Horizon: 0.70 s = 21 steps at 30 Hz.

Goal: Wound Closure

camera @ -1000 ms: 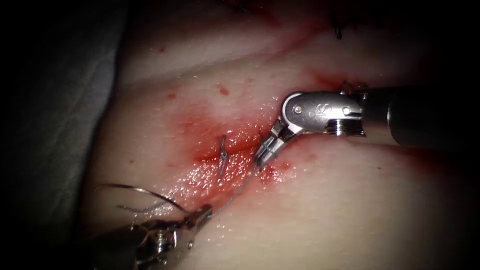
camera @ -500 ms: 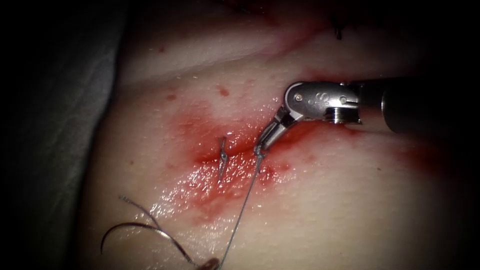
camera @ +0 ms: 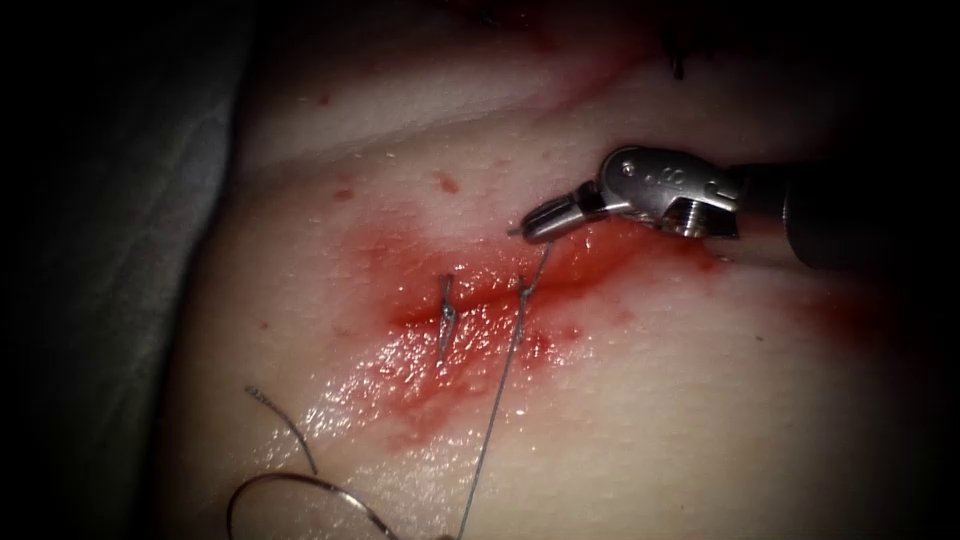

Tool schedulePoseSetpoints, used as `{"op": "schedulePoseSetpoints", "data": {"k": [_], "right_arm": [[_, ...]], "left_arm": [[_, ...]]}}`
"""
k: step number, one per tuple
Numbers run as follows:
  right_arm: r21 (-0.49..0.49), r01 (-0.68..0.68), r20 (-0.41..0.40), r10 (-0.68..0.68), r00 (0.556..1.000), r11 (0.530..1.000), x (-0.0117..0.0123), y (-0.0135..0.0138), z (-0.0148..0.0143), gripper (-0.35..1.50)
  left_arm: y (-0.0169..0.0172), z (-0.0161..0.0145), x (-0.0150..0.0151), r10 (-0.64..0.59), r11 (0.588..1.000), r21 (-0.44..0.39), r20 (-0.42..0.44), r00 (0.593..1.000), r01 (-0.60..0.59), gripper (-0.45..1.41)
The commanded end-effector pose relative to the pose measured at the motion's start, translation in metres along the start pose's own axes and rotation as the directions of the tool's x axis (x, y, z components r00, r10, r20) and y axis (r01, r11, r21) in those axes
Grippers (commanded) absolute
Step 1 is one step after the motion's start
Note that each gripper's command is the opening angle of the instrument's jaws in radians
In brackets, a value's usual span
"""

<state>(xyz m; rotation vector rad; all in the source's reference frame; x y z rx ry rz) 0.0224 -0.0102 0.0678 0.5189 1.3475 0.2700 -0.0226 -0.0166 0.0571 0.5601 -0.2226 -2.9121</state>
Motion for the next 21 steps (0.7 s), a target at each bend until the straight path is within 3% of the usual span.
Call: {"op": "schedulePoseSetpoints", "data": {"k": [1,15,21], "right_arm": [[-0.018,0.002,0.0,-0.002,1.0,1.0,-0.0009,0.0001,0.0011,-0.35],[-0.252,-0.029,-0.003,0.03,1.0,0.967,0.0001,0.0056,-0.0004,-0.35],[-0.239,-0.018,0.0,0.019,1.0,0.971,0.0001,0.0064,-0.0006,-0.35]], "left_arm": [[0.0009,0.0001,0.0007,0.014,1.0,-0.018,-0.011,1.0,-0.014,-0.45],[0.0041,0.0,0.0012,0.051,0.998,-0.045,-0.012,0.999,-0.052,-0.45],[0.0052,0.0002,0.0011,0.059,0.997,-0.055,-0.008,0.998,-0.06,-0.45]]}}
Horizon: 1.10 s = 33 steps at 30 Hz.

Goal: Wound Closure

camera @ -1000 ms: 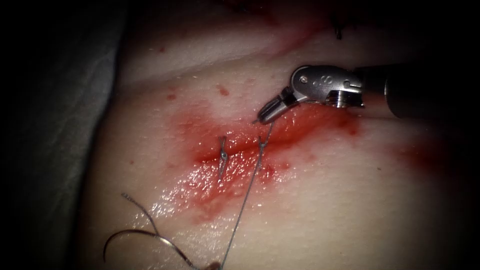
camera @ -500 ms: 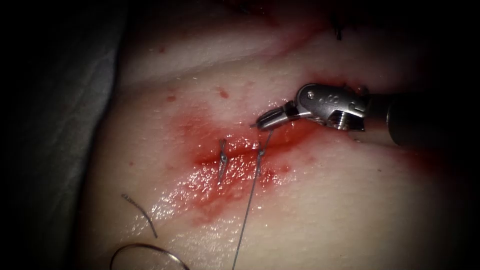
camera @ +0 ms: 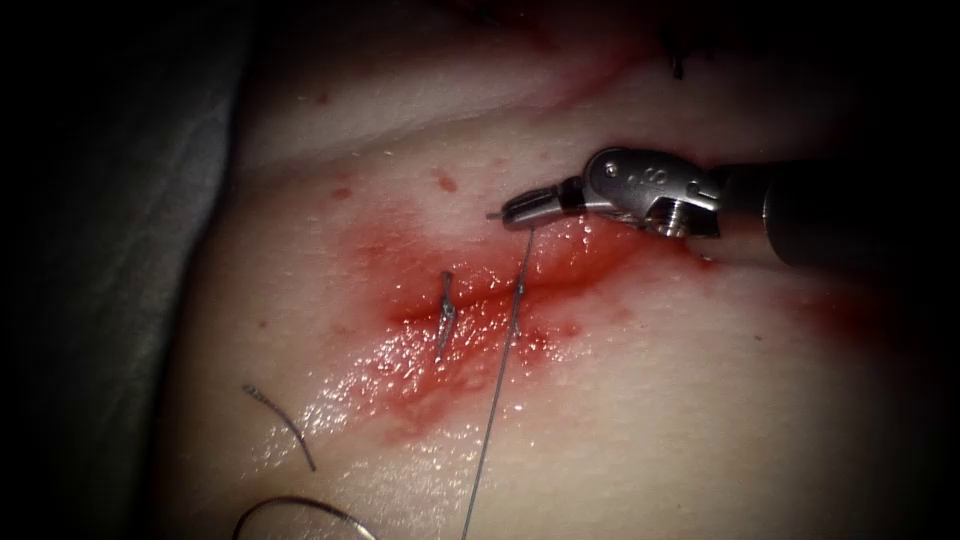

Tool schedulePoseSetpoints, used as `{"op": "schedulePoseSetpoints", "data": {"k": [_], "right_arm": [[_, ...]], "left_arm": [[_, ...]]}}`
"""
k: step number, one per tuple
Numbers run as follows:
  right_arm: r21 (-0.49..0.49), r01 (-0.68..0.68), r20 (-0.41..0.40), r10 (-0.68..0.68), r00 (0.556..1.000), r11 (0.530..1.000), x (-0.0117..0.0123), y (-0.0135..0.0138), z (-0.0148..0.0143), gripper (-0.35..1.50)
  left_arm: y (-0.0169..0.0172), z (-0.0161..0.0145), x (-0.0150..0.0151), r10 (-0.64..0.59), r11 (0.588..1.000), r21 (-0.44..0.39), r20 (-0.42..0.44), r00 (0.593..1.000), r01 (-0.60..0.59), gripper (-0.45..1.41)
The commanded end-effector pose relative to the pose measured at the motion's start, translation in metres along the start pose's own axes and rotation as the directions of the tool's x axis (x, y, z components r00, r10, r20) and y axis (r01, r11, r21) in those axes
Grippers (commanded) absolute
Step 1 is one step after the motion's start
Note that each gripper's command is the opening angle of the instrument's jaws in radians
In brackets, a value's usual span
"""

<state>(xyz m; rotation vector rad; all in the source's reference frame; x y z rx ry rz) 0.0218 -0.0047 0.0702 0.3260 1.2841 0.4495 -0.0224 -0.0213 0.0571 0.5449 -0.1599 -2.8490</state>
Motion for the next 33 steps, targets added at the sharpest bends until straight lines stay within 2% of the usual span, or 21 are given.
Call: {"op": "schedulePoseSetpoints", "data": {"k": [1,6,13,15,20,21,22,23,27,33], "right_arm": [[0.009,0.005,-0.001,-0.005,1.0,1.0,-0.0003,0.0005,0.0008,-0.35],[-0.002,0.009,0.0,-0.009,1.0,1.0,-0.0005,0.001,0.0012,-0.35],[-0.018,0.039,0.001,-0.039,0.999,0.999,-0.0031,0.0001,0.0017,-0.35],[-0.02,0.045,0.007,-0.045,0.999,0.999,-0.0038,-0.0008,0.0019,-0.35],[-0.019,0.014,-0.011,-0.014,1.0,1.0,-0.0028,-0.0023,0.0018,-0.35],[-0.014,0.005,-0.011,-0.005,1.0,1.0,-0.0022,-0.0029,0.0016,-0.08],[-0.015,-0.026,-0.011,0.026,1.0,1.0,-0.0013,-0.0035,0.0013,0.78],[-0.023,-0.035,-0.014,0.034,0.999,0.999,-0.0007,-0.0037,0.001,0.98],[-0.057,-0.075,-0.057,0.072,0.996,0.996,0.0014,-0.0042,-0.0004,1.21],[-0.092,-0.119,-0.121,0.107,0.987,0.989,0.0046,-0.0039,-0.0037,1.31]], "left_arm": [[0.0009,0.0008,0.0004,0.002,1.0,-0.008,-0.002,1.0,-0.002,-0.45],[0.0015,0.0008,0.0004,0.007,1.0,-0.01,-0.004,1.0,-0.007,-0.45],[0.0013,0.0007,0.0004,0.007,1.0,-0.012,-0.009,1.0,-0.007,-0.45],[-0.0001,0.0,0.0006,0.003,1.0,-0.009,-0.024,1.0,-0.003,-0.45],[-0.0048,-0.002,0.0007,-0.005,0.999,0.043,-0.072,0.997,0.008,-0.45],[-0.0073,-0.003,0.0007,-0.009,0.997,0.073,-0.1,0.995,0.016,-0.45],[-0.0097,-0.004,0.0005,-0.012,0.994,0.103,-0.128,0.992,0.026,-0.45],[-0.0109,-0.0044,0.0004,-0.013,0.993,0.118,-0.146,0.989,0.03,-0.45],[-0.016,-0.0062,-0.0003,-0.025,0.986,0.157,-0.192,0.981,0.056,-0.45],[-0.0217,-0.0079,-0.0016,-0.026,0.974,0.215,-0.21,0.977,0.072,-0.45]]}}
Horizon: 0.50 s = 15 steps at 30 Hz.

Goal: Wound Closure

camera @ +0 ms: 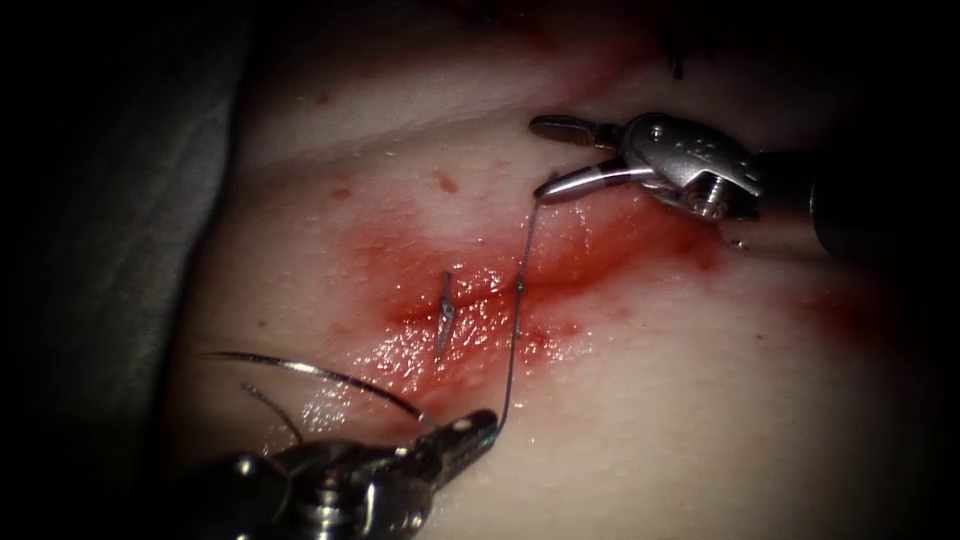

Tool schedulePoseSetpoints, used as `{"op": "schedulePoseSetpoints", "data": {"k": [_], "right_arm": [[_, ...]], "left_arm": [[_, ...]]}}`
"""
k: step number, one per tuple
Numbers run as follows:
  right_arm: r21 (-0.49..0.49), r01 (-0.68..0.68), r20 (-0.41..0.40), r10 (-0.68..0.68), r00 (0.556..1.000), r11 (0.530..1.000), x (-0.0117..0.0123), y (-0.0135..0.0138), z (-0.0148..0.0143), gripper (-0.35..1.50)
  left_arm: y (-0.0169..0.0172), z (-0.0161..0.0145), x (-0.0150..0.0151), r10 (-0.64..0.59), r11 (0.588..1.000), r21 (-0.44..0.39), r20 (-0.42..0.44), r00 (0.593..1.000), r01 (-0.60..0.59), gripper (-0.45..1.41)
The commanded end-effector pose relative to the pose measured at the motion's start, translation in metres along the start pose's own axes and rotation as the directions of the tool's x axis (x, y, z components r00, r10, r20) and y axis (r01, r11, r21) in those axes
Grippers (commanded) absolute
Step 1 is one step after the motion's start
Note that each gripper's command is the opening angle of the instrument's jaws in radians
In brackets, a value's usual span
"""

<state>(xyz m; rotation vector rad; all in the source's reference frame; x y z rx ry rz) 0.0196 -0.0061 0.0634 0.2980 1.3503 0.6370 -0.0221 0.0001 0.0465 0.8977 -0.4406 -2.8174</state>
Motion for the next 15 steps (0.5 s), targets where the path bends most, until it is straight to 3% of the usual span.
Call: {"op": "schedulePoseSetpoints", "data": {"k": [1,6,10,13,15], "right_arm": [[-0.009,0.013,-0.011,-0.013,1.0,1.0,0.0006,0.0001,-0.0004,1.31],[-0.061,0.018,-0.039,-0.021,0.999,0.998,0.0009,-0.0022,-0.0032,1.33],[-0.111,0.019,-0.055,-0.025,0.998,0.994,-0.0001,-0.0045,-0.0032,1.23],[-0.135,0.02,-0.073,-0.03,0.997,0.991,-0.0008,-0.006,-0.0026,0.86],[-0.141,0.019,-0.085,-0.031,0.996,0.99,-0.001,-0.0066,-0.0023,0.29]], "left_arm": [[-0.0004,0.0007,0.0,0.002,1.0,0.009,0.002,1.0,-0.002,-0.45],[-0.0041,0.0004,-0.0012,0.01,1.0,0.025,0.021,1.0,-0.011,-0.45],[-0.006,0.001,-0.0021,0.014,1.0,0.022,0.031,0.999,-0.015,-0.45],[-0.0068,0.0019,-0.0028,0.015,1.0,0.02,0.033,0.999,-0.016,-0.45],[-0.0072,0.0026,-0.0036,0.015,1.0,0.02,0.033,0.999,-0.015,-0.45]]}}
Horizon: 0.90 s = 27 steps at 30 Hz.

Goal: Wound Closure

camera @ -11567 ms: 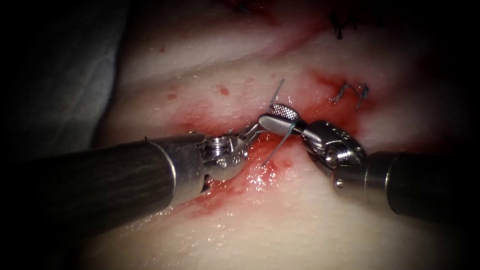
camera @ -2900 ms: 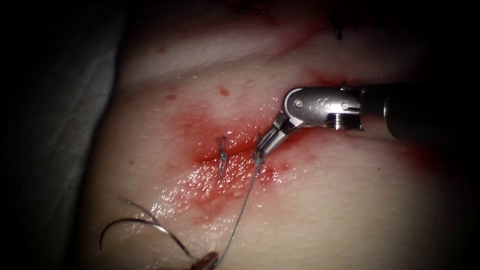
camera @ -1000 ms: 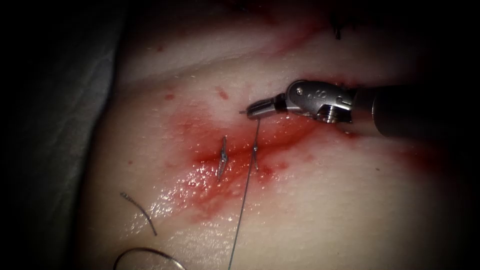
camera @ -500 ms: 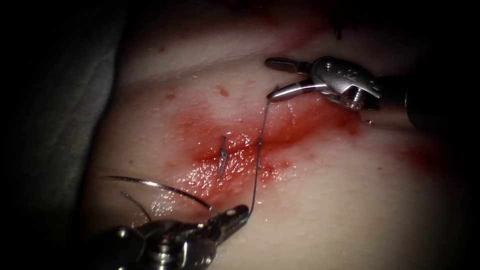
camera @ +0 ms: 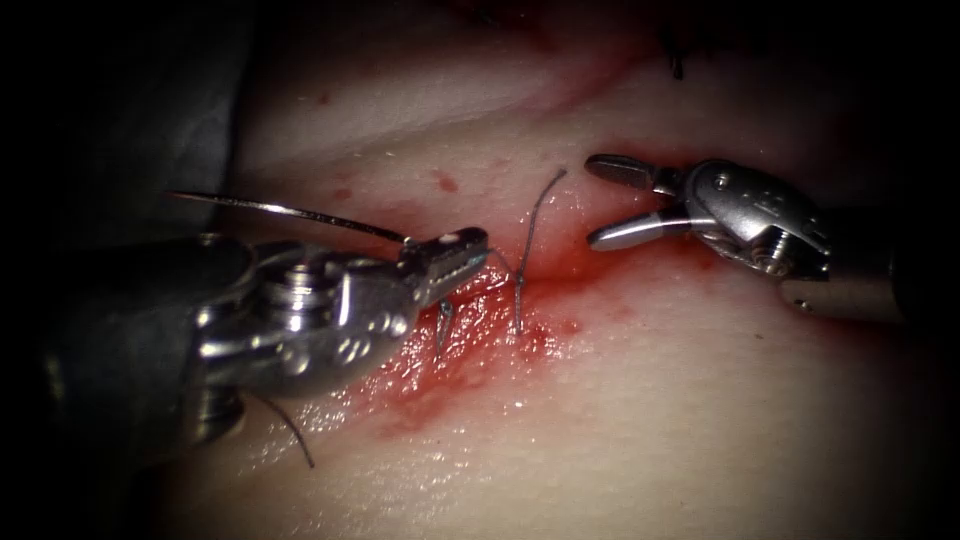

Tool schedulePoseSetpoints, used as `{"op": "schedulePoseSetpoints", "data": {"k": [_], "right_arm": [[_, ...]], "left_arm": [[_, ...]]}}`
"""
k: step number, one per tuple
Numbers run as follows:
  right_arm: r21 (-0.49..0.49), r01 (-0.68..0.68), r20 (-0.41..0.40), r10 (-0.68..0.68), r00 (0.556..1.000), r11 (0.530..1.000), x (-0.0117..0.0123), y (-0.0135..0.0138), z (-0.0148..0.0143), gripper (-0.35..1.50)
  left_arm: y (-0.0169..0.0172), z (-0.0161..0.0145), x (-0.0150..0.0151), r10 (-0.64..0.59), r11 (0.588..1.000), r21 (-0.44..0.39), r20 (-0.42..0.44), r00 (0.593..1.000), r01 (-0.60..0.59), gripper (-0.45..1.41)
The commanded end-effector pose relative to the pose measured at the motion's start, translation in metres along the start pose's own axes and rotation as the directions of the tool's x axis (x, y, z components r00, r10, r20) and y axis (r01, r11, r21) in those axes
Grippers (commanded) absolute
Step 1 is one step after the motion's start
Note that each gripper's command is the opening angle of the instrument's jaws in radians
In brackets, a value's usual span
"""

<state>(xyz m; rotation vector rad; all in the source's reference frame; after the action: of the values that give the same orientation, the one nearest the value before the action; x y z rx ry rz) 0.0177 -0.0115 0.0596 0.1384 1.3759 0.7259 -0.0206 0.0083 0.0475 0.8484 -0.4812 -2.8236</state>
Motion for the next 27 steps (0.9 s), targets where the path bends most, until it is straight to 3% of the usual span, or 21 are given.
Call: {"op": "schedulePoseSetpoints", "data": {"k": [1,2,9,18,22,27], "right_arm": [[-0.002,-0.005,-0.017,0.005,1.0,1.0,-0.0009,-0.0011,0.0013,-0.27],[-0.006,-0.006,-0.023,0.006,1.0,1.0,-0.0009,-0.0013,0.0014,-0.35],[-0.072,0.015,-0.028,-0.017,0.999,0.997,-0.0012,-0.002,0.0036,-0.35],[-0.041,0.057,-0.015,-0.057,0.998,0.998,-0.0034,-0.0029,0.0065,-0.35],[0.023,0.052,-0.102,-0.05,0.994,0.998,-0.003,-0.0031,0.0068,-0.35],[0.063,0.055,-0.192,-0.042,0.98,0.997,-0.0029,-0.0032,0.007,-0.35]], "left_arm": [[0.0,0.0011,-0.0003,0.0,1.0,-0.002,-0.001,1.0,0.0,-0.45],[-0.0001,0.0015,-0.0006,0.0,1.0,0.002,-0.002,1.0,0.0,-0.45],[-0.001,0.0039,-0.0032,0.006,1.0,-0.023,-0.004,1.0,-0.006,-0.45],[-0.0016,0.0059,-0.0047,0.021,0.998,-0.058,-0.041,0.999,-0.023,-0.45],[-0.0018,0.0074,-0.0058,0.023,0.997,-0.067,-0.048,0.999,-0.026,-0.45],[-0.0008,0.0099,-0.0069,0.032,0.998,-0.053,0.001,0.999,-0.032,-0.45]]}}
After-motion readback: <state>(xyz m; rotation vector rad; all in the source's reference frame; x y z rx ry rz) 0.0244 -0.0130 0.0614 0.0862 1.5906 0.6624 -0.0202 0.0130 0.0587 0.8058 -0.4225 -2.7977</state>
